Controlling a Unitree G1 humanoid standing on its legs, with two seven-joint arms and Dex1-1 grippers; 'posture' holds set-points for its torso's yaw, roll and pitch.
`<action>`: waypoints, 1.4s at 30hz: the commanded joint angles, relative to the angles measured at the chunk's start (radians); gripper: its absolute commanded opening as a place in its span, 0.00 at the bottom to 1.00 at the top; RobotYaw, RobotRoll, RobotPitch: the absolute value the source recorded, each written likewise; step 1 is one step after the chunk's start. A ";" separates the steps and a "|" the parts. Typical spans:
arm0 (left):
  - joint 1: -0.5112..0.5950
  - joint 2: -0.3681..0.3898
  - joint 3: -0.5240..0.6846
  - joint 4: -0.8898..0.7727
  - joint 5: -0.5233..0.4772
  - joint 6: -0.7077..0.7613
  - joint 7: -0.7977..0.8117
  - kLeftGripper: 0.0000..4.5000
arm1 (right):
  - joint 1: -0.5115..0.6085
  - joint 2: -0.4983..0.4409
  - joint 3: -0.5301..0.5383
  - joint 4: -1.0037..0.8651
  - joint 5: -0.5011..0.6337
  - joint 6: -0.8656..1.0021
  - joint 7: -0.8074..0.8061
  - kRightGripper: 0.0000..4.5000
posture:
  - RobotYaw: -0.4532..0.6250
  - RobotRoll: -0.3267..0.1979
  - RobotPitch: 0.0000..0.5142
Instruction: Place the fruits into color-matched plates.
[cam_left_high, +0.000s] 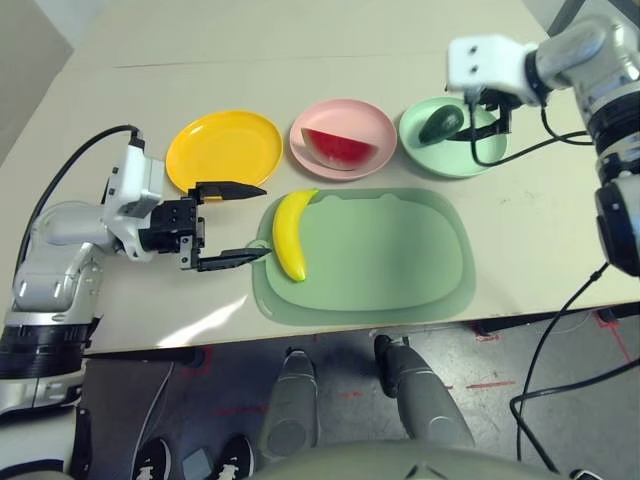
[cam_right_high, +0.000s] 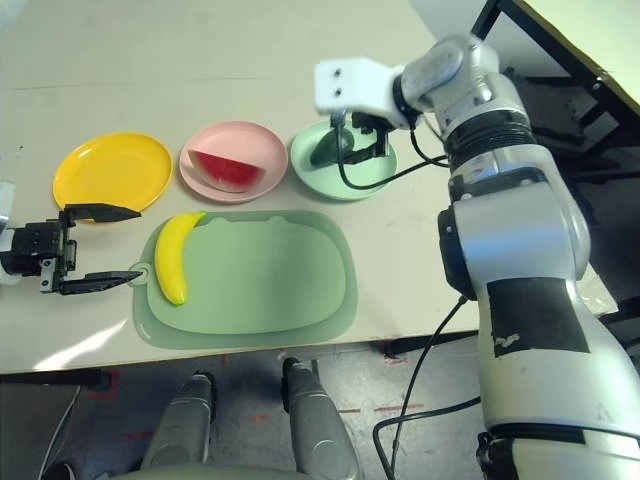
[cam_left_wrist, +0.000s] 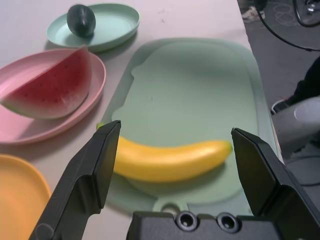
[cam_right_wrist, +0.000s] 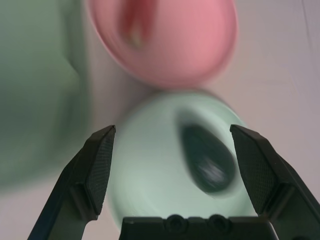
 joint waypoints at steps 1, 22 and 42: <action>-0.027 0.030 -0.009 0.037 0.027 -0.038 -0.055 1.00 | 0.263 -0.075 -0.019 -0.392 0.272 0.387 0.064 0.99 | 0.42 0.62 0.52; -0.689 0.116 -0.751 0.596 0.198 -0.882 -0.143 1.00 | 1.068 0.225 -0.160 -1.016 0.485 0.068 -0.197 0.99 | 0.40 0.62 0.48; -0.947 -0.084 -1.122 0.914 0.243 -1.232 -0.143 1.00 | 1.187 0.263 -0.095 -0.885 0.415 -0.258 -0.337 0.99 | 0.30 0.62 0.43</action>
